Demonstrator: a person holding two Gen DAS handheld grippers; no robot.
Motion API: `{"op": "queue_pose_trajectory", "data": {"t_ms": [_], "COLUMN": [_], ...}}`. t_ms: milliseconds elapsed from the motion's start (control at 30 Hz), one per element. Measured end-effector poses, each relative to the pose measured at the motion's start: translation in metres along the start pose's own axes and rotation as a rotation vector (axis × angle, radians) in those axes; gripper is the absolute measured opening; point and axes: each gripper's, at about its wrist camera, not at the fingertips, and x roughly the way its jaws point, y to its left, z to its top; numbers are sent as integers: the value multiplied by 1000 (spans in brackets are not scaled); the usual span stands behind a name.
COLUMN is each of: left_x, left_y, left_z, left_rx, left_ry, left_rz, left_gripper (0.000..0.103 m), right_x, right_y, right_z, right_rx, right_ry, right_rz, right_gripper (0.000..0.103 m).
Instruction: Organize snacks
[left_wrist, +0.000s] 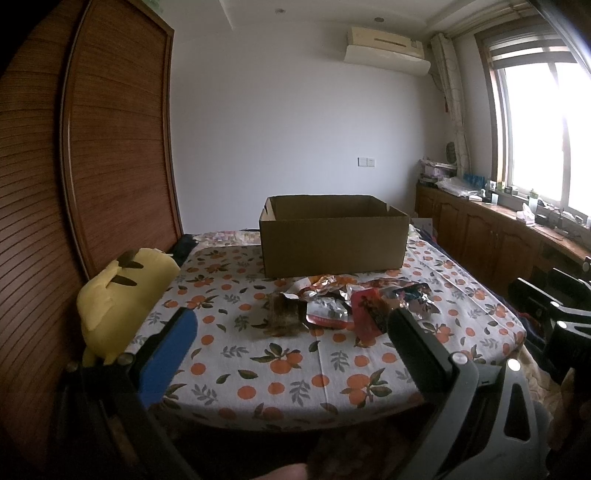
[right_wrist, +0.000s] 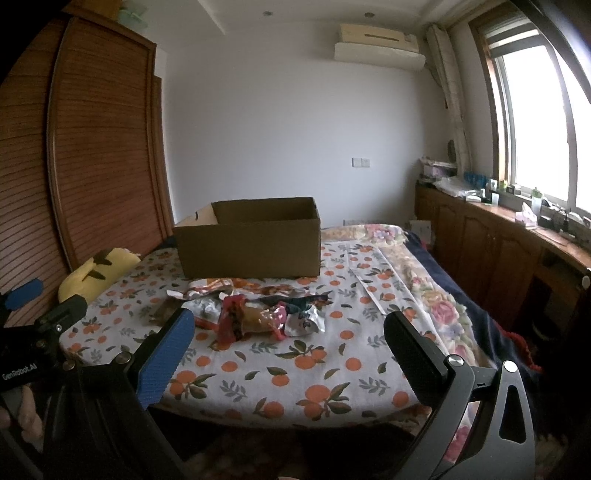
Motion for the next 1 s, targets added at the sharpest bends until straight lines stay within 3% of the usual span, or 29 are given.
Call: {"op": "queue_pose_trajectory", "data": {"t_ms": [633,1000], "left_x": [-1,51], "left_y": [-2,-6], "left_z": [-2,-17], "left_rx": [-6,-18], "left_ry": [9,170], "left_rz": [-5,-91], "left_gripper": [103,103], "right_x": [0,28], "right_y": [-1,-6], "right_z": [-1,-4], "right_rx": [-10,-36], "right_ry": [0,43], "right_rz": [-3,9], "right_gripper": [103,103]}}
